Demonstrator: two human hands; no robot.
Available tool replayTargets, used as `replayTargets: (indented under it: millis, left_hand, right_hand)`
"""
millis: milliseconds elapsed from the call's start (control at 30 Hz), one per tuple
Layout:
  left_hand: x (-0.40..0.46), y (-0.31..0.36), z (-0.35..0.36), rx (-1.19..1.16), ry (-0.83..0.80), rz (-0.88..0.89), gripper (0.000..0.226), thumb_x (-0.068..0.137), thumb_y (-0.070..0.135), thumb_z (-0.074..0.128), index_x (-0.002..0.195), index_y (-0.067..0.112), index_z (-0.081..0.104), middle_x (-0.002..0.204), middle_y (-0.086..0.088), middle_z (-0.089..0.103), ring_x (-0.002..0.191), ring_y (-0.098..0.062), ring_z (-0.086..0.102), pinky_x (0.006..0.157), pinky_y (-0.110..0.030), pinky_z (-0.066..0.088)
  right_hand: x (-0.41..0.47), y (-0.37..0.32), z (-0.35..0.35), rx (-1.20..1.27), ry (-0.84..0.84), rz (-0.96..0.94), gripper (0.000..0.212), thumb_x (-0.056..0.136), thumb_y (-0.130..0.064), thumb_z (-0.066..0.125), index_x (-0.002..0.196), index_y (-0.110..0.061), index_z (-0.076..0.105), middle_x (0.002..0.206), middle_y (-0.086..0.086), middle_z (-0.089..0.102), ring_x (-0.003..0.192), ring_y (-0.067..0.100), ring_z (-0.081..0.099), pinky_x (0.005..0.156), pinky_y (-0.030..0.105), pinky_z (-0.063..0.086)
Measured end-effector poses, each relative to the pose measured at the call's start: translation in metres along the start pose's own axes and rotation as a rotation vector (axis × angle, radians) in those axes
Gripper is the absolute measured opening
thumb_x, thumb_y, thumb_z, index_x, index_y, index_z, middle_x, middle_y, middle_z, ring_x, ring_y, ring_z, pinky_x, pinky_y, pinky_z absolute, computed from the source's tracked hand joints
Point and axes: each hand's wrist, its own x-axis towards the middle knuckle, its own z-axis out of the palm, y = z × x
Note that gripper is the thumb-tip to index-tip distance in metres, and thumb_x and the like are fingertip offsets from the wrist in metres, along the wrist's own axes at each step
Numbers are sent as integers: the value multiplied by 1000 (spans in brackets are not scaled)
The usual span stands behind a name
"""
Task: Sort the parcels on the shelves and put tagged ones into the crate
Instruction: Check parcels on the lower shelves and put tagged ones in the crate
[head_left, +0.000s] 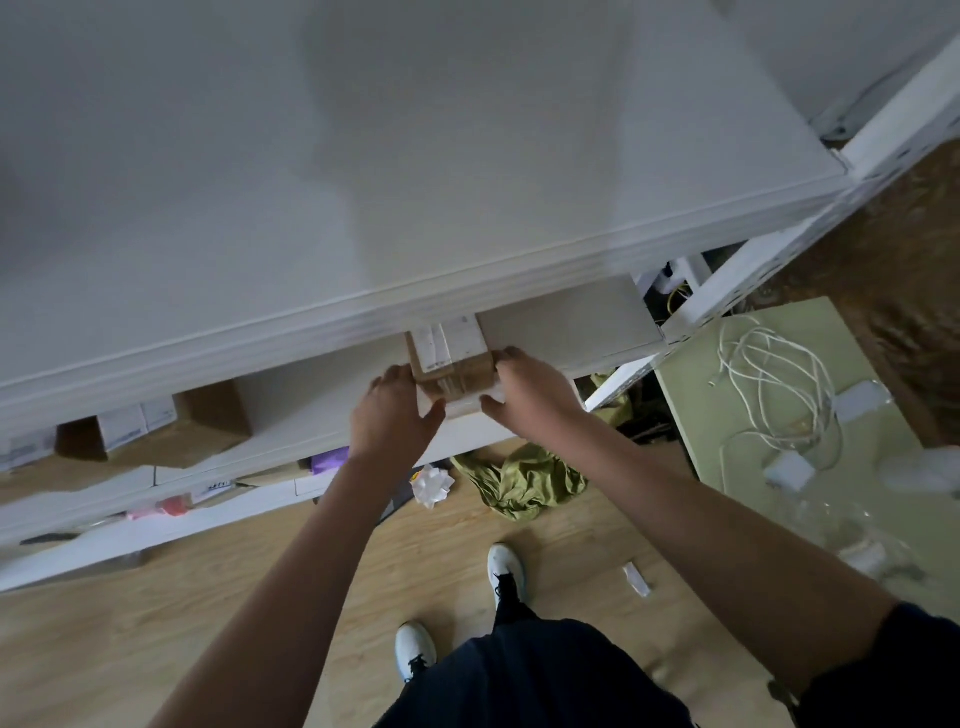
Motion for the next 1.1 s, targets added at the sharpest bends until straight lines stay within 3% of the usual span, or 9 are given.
replayTargets:
  millis: [200,433,567,700,967,1100]
  left_hand:
    - [-49,-26,8,-68,-24,29,37,89,35,64,121,16,58,108,-4,64,96,-24,62,75,-39,56]
    - [-46,-40,-13,-41,-2,73,35,90,39,62,116,17,58,106,-1,63,96,-23,62,72,-36,53]
    - [-29,-40,-26,-43,-51,97,53,82,46,71,123,18,55,113,-1,62,101,-24,62,74,-36,51]
    - [-26,-37,-26,-23,-4,124,49,83,43,70,120,15,54,110,-4,61,99,-27,62,68,-32,42]
    - [-74,-54,-13,-80,120,224,58,82,32,74,132,14,51,115,-4,62,99,-26,63,67,-34,50]
    - [-87,-65,-14,-70,113,220,61,83,35,73,135,17,48,117,-2,62,101,-23,63,67,-34,53]
  right_hand:
    - [-47,-26,27,9,-10,65,42,90,-37,67,126,-18,58,113,-1,61,88,18,66,71,34,58]
    - [-43,-43,25,91,32,90,50,85,-36,73,129,-19,56,111,-4,59,92,15,66,71,28,54]
    - [-27,-47,14,113,21,74,67,83,-39,76,138,-17,45,123,-1,57,101,18,63,78,35,57]
    - [-24,-53,11,102,54,57,66,86,-38,72,139,-13,42,123,4,55,100,23,64,78,40,58]
    - [-68,-66,22,37,165,-14,80,85,-35,75,149,-14,32,127,3,52,93,18,66,62,24,49]
    - [-78,-75,29,40,152,-6,78,85,-35,75,148,-14,34,126,2,53,93,18,65,65,28,54]
